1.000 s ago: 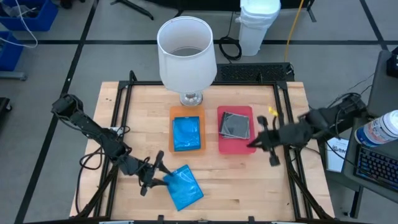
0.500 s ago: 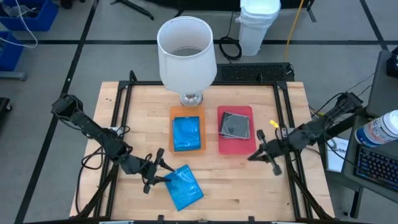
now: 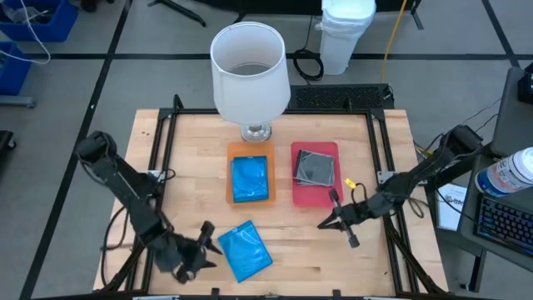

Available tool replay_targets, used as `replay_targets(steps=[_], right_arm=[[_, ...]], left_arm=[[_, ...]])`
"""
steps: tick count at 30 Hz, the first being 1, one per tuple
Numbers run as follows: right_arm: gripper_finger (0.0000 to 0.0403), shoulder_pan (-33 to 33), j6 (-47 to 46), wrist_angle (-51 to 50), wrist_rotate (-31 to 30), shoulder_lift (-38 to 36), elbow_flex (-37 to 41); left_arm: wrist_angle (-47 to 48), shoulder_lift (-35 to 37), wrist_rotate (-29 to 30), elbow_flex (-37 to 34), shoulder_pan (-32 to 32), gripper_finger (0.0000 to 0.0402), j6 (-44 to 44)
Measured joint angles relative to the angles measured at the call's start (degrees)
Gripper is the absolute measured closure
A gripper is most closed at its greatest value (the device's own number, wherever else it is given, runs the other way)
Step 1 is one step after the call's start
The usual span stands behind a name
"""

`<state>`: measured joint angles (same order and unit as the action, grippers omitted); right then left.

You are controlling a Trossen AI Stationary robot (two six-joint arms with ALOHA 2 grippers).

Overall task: Pick & place jewel cases by type
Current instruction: Put the blue CD case into the orange bin

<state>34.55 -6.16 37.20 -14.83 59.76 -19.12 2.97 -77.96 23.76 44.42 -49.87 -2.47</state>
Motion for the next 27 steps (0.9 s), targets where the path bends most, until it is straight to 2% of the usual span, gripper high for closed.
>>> replay_targets(steps=[3,5,8,12,13,16,21,27], right_arm=[[0.0403,0.10,1.97,3.86,0.06,5.76,-0.95],[0.0403,0.34,2.39,5.06,0.00,9.50,-3.05],[0.0403,0.37,2.43,4.21,0.04,15.13,-7.94],[0.0403,0.82,2.53,1.43,-0.03,22.44,-16.41],[0.0403,0.85,2.32,0.05,-0.02,24.23,-18.56],[0.0403,0.87,-0.95,-2.40,0.02,29.22,-23.70],[0.0403,0.70,-10.06,-2.79,-0.08,34.88,-28.52],[0.0400,-0.46,-23.98,-4.65,0.05,38.50,-31.69]], left_arm=[[6.32,-2.67,1.71,4.38,-2.85,0.0218,-1.35],[8.03,-3.87,2.08,7.16,-4.30,0.0239,-2.19],[11.36,-5.45,2.22,9.97,-6.14,0.0291,-3.90],[13.28,-7.10,2.03,10.62,-7.82,0.0378,-5.92],[13.53,-7.63,2.08,10.44,-8.21,0.0389,-6.37],[14.23,-10.58,3.71,10.19,-8.98,0.0388,-7.42],[12.96,-16.65,10.62,10.17,-9.78,0.0375,-7.10],[13.08,-23.84,11.05,10.17,-9.50,0.0314,-5.49]])
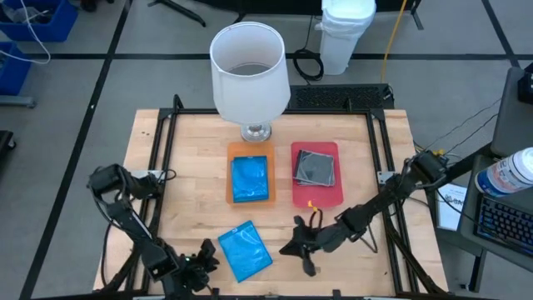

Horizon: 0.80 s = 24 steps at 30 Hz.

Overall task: Pick & place jewel cases by type
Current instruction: Put the blue CD case into the orange bin

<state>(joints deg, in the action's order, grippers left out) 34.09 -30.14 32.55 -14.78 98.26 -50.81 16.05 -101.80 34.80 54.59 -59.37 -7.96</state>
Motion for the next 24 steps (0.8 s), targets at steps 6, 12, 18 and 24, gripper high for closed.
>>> replay_targets(steps=[6,12,18,24], right_arm=[[0.0375,-0.38,-6.60,-12.18,0.24,5.47,-8.67],[0.0307,-2.26,-13.63,-24.40,0.23,9.28,-16.23],[0.0245,-4.16,-22.89,-25.52,2.51,10.89,-16.62],[0.0237,-4.49,-26.34,-25.39,2.72,13.12,-16.52]], left_arm=[[-0.34,-3.16,3.34,0.26,0.32,0.0227,5.18],[-0.14,-4.00,0.91,0.33,2.12,0.0167,10.29],[-0.52,-3.91,-2.82,0.33,5.33,0.0158,11.92],[-0.51,-3.84,-4.77,0.32,6.43,0.0158,19.46]])
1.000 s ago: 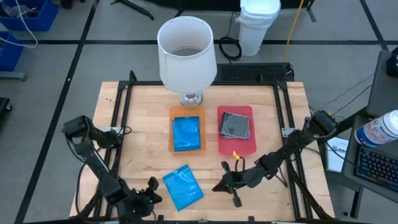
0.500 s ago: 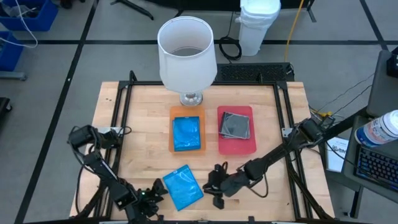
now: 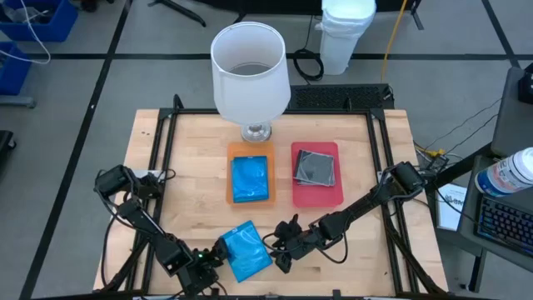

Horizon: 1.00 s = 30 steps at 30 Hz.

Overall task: Pick & place jewel cases by type
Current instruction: Put the blue CD case into the orange bin

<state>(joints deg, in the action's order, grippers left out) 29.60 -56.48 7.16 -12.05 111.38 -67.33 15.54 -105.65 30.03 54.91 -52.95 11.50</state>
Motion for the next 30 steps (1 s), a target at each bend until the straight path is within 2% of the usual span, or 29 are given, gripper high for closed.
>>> replay_targets(steps=[6,16,19,24,30], right_arm=[[0.0240,-0.76,-3.24,1.45,0.63,2.17,-0.02],[0.0241,-3.38,-1.89,2.09,1.59,3.46,0.00],[0.0241,-3.64,-0.87,5.44,2.82,4.67,0.02],[0.0252,-3.79,0.13,17.09,6.38,9.98,-0.11],[0.0271,-3.75,0.71,17.83,7.01,11.51,-0.33]], left_arm=[[0.27,0.02,-0.92,-0.06,0.54,0.0158,3.09],[0.17,0.21,-4.35,-2.14,3.17,0.0158,2.93],[-3.09,0.27,-4.22,-4.38,3.55,0.0158,2.64],[-9.61,0.37,-5.13,-7.61,4.34,0.0158,0.48],[-11.45,0.39,-3.17,-8.56,4.28,0.0158,-0.21]])
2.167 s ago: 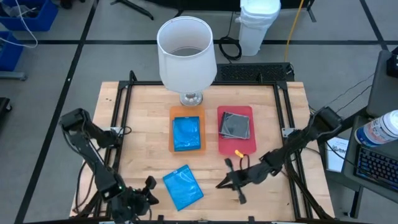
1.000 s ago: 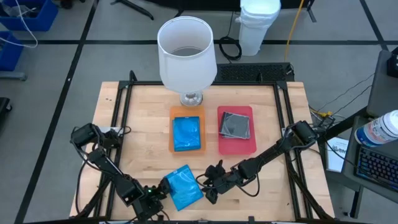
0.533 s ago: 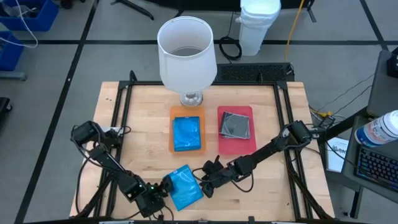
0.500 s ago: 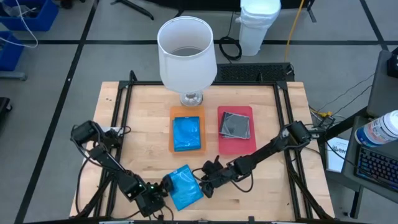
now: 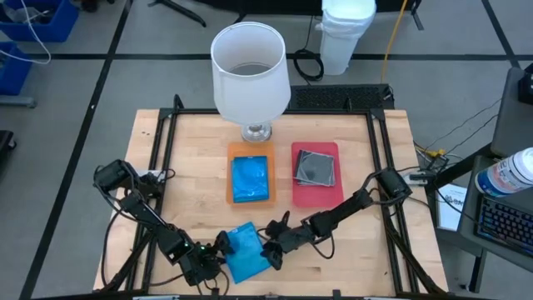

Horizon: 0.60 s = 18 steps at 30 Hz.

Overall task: Pick & place jewel cases by type
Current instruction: Put the blue CD case into the orange bin

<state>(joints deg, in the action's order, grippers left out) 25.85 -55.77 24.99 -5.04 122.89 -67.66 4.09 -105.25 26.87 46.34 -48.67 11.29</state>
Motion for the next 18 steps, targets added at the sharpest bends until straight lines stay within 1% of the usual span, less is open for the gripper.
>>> replay_targets(steps=[4,9,12,18], right_arm=[[0.0275,0.00,0.07,3.31,0.56,0.16,0.00],[0.0275,0.19,0.07,5.22,0.88,0.26,-0.11],[0.0275,0.51,0.54,9.46,1.26,0.68,-0.13],[0.0276,0.63,0.93,10.95,1.14,0.70,0.00]], left_arm=[[-1.64,-0.07,1.92,-0.19,-0.04,0.0158,1.02],[-1.89,-0.15,0.24,-0.22,0.07,0.0158,0.92],[-1.95,-0.21,-0.03,-0.17,-0.05,0.0158,-0.62],[-1.97,-0.40,2.53,-0.16,-1.12,0.0158,-1.57]])
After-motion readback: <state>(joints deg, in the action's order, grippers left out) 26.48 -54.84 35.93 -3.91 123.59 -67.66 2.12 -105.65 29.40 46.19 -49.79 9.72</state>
